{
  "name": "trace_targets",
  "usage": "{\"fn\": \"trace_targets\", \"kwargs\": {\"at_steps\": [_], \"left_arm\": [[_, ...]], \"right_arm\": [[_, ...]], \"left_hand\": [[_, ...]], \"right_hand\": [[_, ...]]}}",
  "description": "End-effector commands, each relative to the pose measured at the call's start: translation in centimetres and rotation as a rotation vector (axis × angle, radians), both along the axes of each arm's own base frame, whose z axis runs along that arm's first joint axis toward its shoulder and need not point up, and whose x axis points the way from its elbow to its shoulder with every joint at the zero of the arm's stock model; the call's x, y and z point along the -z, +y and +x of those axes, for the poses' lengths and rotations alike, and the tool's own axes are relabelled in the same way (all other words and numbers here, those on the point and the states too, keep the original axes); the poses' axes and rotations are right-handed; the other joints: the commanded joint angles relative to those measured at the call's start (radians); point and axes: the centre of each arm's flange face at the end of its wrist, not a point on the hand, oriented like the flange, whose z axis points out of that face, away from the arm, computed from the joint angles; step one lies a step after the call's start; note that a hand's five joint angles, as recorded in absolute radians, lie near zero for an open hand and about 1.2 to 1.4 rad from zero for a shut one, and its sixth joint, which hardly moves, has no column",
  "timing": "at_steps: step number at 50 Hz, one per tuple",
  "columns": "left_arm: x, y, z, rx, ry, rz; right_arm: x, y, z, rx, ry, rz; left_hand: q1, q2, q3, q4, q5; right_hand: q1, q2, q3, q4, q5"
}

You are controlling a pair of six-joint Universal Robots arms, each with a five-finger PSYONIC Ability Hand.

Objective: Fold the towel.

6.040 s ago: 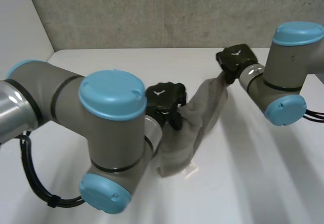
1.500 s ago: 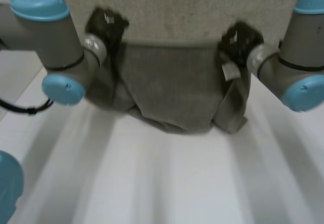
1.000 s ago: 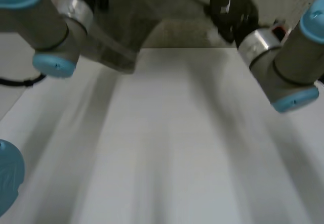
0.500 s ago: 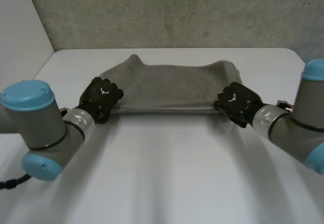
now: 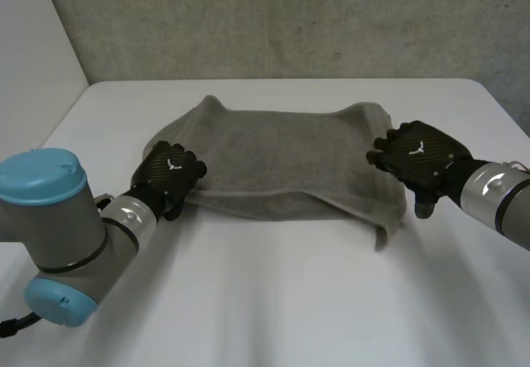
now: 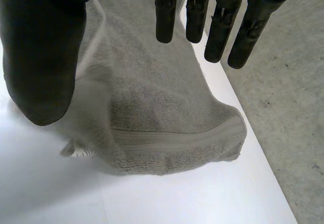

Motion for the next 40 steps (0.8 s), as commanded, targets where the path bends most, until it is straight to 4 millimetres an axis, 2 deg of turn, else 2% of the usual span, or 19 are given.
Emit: {"fn": "trace_targets", "kwargs": {"at_steps": [1,7,10,12,13,15,22,30,40], "left_arm": [[-0.2,-0.1,0.1,-0.012,0.029,0.015],[-0.3,0.2,0.1,-0.008,0.032,0.013],[-0.3,0.3,0.1,-0.008,0.031,0.016],[-0.2,0.3,0.1,-0.008,0.031,0.018],[-0.2,0.3,0.1,-0.008,0.031,0.018],[-0.2,0.3,0.1,-0.010,0.031,0.018],[-0.3,0.0,0.3,-0.017,0.031,0.016],[-0.2,0.1,0.4,-0.017,0.031,0.018],[-0.1,0.1,0.5,-0.022,0.032,0.026]], "right_arm": [[-2.4,1.5,-0.2,0.136,-0.285,0.136],[-1.9,1.2,-0.4,0.279,-0.439,0.261],[-1.4,1.4,0.1,0.288,-0.444,0.276],[0.4,2.3,2.0,0.266,-0.415,0.295],[0.4,2.3,2.0,0.266,-0.415,0.295],[1.8,3.3,3.3,0.265,-0.386,0.302],[4.3,3.8,2.8,0.324,-0.307,0.287],[8.0,2.5,3.2,0.339,-0.288,0.254],[8.7,0.8,2.8,0.397,-0.250,0.154]], "left_hand": [[-0.073,-0.125,-0.154,-0.133,-0.301],[-0.073,-0.125,-0.154,-0.133,-0.301],[-0.073,-0.125,-0.154,-0.133,-0.301],[-0.073,-0.125,-0.154,-0.133,-0.301],[-0.073,-0.125,-0.154,-0.133,-0.301],[-0.073,-0.125,-0.154,-0.133,-0.301],[-0.073,-0.125,-0.154,-0.133,-0.301],[-0.073,-0.125,-0.154,-0.133,-0.301],[-0.073,-0.125,-0.154,-0.133,-0.301]], "right_hand": [[-0.077,-0.092,-0.078,-0.064,-0.026],[-0.066,-0.080,-0.067,-0.053,-0.014],[-0.066,-0.080,-0.067,-0.053,-0.014],[-0.068,-0.083,-0.069,-0.056,-0.017],[-0.068,-0.083,-0.069,-0.056,-0.017],[-0.077,-0.092,-0.078,-0.064,-0.026],[-0.080,-0.095,-0.081,-0.067,-0.029],[-0.063,-0.077,-0.064,-0.050,-0.011],[-0.007,-0.022,-0.008,0.006,0.045]]}}
